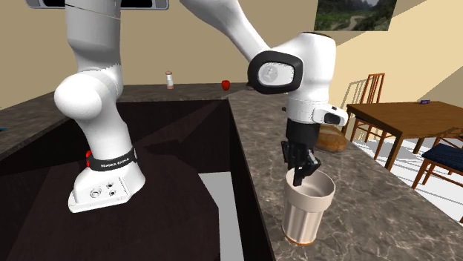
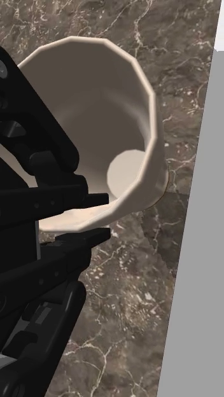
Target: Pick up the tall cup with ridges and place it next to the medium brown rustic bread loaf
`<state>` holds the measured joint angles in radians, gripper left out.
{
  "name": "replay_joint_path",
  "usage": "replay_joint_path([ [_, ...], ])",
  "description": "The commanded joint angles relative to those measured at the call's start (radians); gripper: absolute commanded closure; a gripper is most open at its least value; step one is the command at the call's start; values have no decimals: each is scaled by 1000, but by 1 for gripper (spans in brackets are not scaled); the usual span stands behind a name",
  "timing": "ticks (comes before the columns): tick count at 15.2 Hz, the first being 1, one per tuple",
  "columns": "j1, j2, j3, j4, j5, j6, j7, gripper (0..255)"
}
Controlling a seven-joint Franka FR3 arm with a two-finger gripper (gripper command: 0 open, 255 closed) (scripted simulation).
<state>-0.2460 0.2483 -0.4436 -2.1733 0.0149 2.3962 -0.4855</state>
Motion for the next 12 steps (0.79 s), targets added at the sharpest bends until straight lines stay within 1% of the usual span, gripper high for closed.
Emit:
replay_joint_path([
  [1, 6, -26, -6, 2, -15, -26, 9, 255],
  [12, 20, -124, -19, 49, -66, -163, 35, 255],
])
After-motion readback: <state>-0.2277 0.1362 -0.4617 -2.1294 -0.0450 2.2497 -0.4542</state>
